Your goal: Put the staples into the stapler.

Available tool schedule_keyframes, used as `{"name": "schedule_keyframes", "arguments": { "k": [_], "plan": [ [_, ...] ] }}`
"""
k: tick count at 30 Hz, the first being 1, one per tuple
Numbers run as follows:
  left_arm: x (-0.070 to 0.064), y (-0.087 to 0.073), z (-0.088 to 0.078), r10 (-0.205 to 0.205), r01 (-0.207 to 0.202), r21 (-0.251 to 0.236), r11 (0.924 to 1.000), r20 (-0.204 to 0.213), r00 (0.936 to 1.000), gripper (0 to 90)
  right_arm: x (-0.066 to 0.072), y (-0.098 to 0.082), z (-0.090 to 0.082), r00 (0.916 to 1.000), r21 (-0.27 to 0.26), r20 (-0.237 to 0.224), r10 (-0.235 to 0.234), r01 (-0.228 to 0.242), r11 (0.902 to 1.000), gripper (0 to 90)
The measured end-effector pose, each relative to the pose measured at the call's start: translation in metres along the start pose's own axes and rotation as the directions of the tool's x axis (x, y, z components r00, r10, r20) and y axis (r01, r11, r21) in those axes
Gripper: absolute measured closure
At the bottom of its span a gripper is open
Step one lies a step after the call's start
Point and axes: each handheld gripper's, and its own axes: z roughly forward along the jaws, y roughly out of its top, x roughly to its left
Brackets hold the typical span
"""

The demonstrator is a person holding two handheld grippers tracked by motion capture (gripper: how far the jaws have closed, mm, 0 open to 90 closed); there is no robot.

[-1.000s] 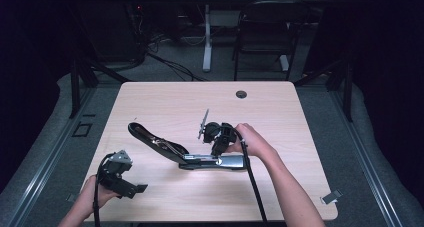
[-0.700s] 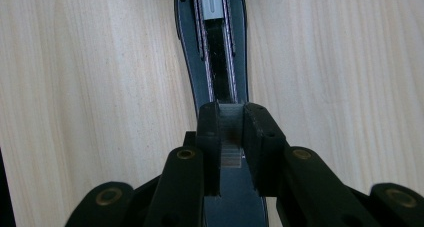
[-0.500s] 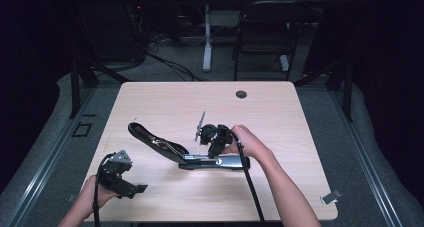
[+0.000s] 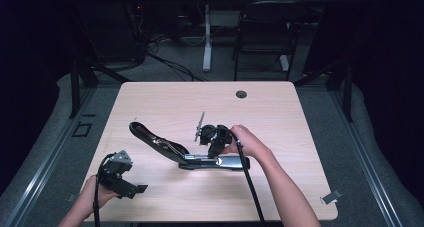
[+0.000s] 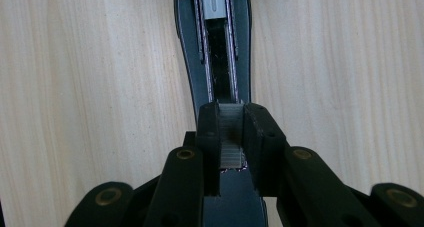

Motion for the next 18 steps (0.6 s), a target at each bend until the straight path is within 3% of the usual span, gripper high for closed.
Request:
{"name": "schedule_keyframes", "arguments": {
  "k": [18],
  "plan": [
    [-0.0008, -0.0002, 0.0006, -0.001, 0.001, 0.001, 1.0000, -0.001, 1.0000, 0.0, -0.0051, -0.0046, 0.0011, 0.9985, -0.041, -0.047, -0.030, 0.028, 0.9987, 77.9]
  ]
}}
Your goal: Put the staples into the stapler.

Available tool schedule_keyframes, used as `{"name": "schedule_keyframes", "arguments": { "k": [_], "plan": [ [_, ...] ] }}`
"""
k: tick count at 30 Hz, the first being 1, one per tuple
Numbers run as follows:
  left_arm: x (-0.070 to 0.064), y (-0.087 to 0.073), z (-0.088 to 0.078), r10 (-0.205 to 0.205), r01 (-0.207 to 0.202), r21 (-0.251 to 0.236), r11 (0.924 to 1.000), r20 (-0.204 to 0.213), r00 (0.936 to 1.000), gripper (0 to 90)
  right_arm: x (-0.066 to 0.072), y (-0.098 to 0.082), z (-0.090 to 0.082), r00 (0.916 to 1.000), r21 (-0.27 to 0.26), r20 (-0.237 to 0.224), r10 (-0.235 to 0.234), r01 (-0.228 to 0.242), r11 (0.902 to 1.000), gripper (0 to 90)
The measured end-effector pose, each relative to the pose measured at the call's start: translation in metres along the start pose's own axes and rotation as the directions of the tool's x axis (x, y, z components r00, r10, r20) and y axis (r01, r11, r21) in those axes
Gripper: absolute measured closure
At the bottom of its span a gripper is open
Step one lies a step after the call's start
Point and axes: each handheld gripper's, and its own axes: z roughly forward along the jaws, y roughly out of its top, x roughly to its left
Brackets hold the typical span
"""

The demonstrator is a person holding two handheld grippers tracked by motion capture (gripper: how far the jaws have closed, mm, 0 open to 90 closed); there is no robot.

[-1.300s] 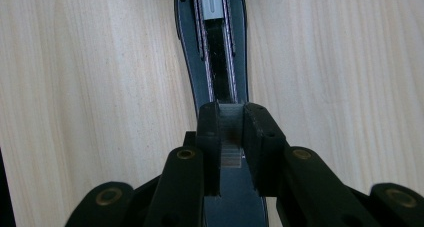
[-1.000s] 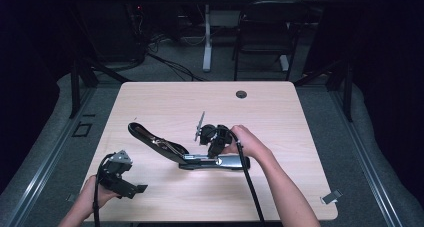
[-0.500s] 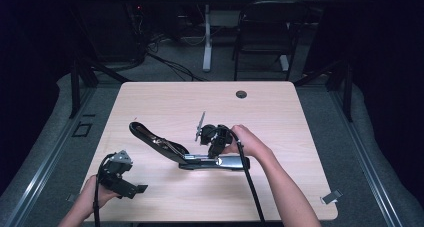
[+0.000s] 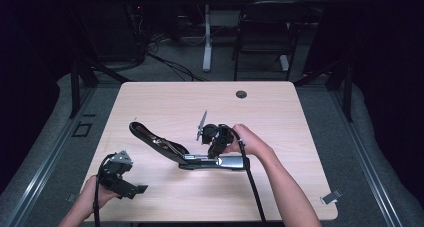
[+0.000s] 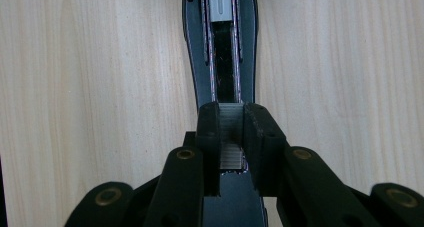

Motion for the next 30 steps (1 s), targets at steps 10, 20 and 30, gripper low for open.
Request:
{"name": "schedule_keyframes", "arguments": {
  "k": [10, 20, 30],
  "plan": [
    [-0.0004, -0.0003, 0.0003, -0.002, 0.002, 0.002, 1.0000, -0.001, 1.0000, 0.0, -0.0014, 0.0014, 0.0023, 0.9998, 0.020, -0.002, -0.018, 0.018, 0.9996, 77.9],
    [-0.0007, 0.0001, 0.0003, 0.007, -0.007, 0.009, 0.9999, 0.001, 1.0000, 0.0, -0.0009, 0.0016, 0.0015, 0.9996, 0.006, -0.009, -0.028, 0.028, 0.9996, 77.9],
    [-0.0006, 0.0001, 0.0014, 0.009, -0.009, 0.016, 0.9998, 0.002, 1.0000, 0.0, -0.0013, 0.0022, 0.0022, 0.9990, 0.021, -0.011, -0.043, 0.043, 0.9989, 77.9]
  ]
}}
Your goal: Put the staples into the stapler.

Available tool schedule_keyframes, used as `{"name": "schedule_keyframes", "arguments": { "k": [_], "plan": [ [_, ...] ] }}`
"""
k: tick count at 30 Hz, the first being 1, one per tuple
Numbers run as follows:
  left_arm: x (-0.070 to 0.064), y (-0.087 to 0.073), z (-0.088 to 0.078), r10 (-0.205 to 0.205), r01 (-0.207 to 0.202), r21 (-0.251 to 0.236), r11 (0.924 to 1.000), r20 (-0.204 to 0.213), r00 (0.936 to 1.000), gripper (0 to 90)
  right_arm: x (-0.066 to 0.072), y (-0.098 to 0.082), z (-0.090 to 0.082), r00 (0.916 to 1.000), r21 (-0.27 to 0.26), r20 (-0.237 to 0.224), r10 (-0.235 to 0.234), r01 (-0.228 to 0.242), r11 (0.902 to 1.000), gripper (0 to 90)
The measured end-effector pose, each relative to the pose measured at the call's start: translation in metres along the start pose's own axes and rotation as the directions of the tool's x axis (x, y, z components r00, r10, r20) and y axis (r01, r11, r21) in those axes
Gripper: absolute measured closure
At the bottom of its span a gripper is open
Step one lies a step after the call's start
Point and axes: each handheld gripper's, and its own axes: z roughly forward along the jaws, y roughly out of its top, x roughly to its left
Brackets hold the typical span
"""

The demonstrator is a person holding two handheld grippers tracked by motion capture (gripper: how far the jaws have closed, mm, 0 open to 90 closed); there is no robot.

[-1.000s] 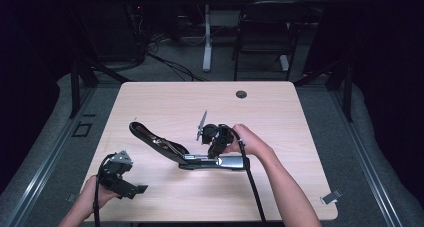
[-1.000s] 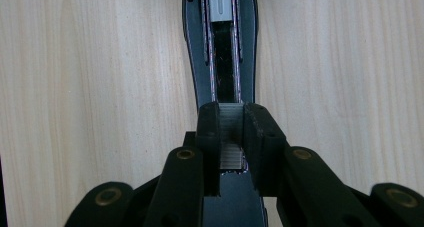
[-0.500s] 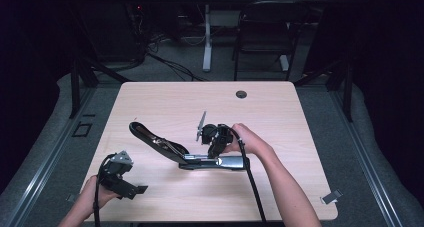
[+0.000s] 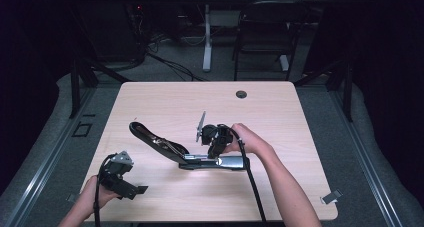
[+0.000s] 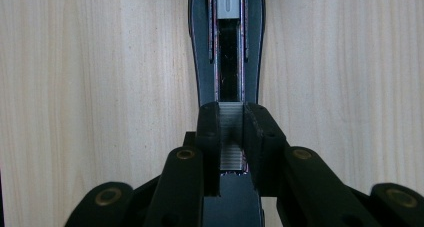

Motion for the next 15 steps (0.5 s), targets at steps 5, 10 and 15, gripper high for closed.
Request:
{"name": "schedule_keyframes", "arguments": {
  "k": [5, 10, 15],
  "plan": [
    [0.0003, -0.0002, 0.0001, -0.002, 0.002, 0.001, 1.0000, 0.000, 1.0000, 0.0, -0.0001, 0.0006, 0.0011, 1.0000, 0.004, -0.005, -0.001, 0.001, 1.0000, 77.9],
    [0.0003, -0.0002, 0.0005, -0.001, 0.001, 0.001, 1.0000, 0.000, 1.0000, 0.0, 0.0003, 0.0018, 0.0021, 1.0000, 0.019, -0.001, -0.004, 0.004, 0.9998, 77.8],
    [0.0002, -0.0003, 0.0005, -0.004, 0.004, 0.002, 1.0000, 0.002, 1.0000, 0.0, 0.0005, 0.0014, 0.0047, 1.0000, 0.027, 0.007, -0.004, 0.004, 0.9996, 77.8]
  ]
}}
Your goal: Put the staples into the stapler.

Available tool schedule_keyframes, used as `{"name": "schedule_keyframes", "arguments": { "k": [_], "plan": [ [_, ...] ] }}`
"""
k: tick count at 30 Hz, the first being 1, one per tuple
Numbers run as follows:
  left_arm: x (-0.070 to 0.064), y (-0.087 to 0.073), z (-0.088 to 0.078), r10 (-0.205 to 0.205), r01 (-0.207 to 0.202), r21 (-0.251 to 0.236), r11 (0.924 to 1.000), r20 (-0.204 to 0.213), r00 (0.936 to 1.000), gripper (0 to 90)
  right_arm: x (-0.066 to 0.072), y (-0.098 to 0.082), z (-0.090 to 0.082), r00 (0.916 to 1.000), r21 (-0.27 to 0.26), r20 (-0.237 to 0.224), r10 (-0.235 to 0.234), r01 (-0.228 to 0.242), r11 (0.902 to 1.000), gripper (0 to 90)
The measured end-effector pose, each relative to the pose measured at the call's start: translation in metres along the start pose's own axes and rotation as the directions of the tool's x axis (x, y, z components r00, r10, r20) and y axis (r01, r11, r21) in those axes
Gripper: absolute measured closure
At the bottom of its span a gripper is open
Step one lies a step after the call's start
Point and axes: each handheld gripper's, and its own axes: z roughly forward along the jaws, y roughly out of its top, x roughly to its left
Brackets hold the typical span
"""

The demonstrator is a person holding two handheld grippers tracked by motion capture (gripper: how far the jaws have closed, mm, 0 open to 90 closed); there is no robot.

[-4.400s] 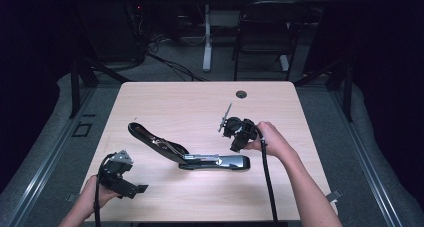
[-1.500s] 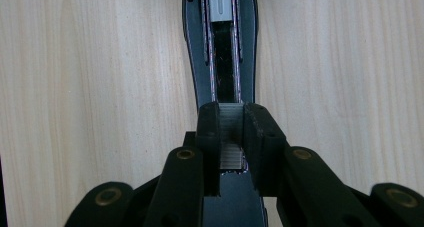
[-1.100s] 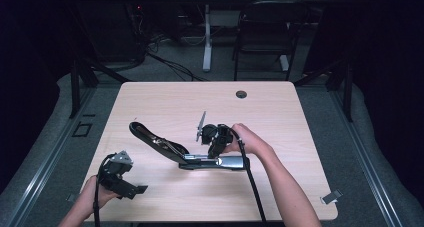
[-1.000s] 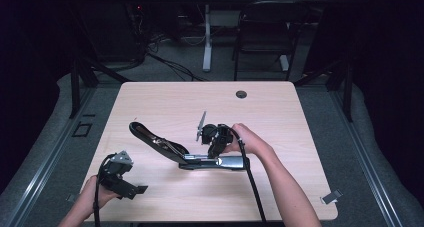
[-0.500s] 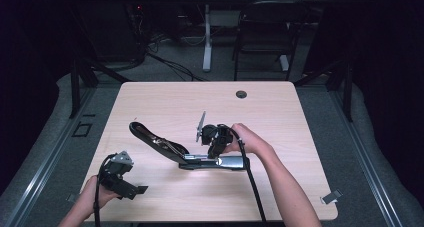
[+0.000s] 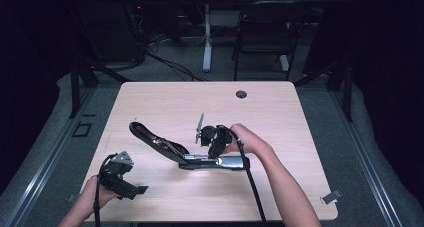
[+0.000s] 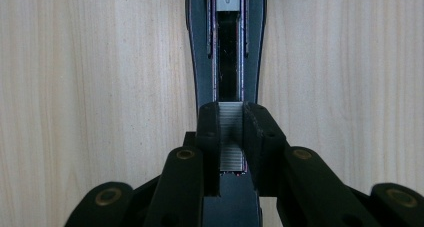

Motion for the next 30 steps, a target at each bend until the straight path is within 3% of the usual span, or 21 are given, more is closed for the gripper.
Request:
{"name": "schedule_keyframes", "arguments": {
  "k": [13, 30],
  "plan": [
    [0.0004, 0.0002, 0.0003, 0.001, -0.001, 0.001, 1.0000, -0.001, 1.0000, 0.0, -0.0011, -0.0014, -0.0002, 1.0000, 0.012, 0.001, -0.010, 0.010, 0.9999, 77.7],
    [0.0001, 0.0002, 0.0007, 0.002, -0.002, 0.004, 1.0000, -0.001, 1.0000, 0.0, -0.0039, -0.0048, 0.0004, 0.9998, -0.016, -0.019, 0.012, -0.012, 0.9998, 75.5]
  ]
}}
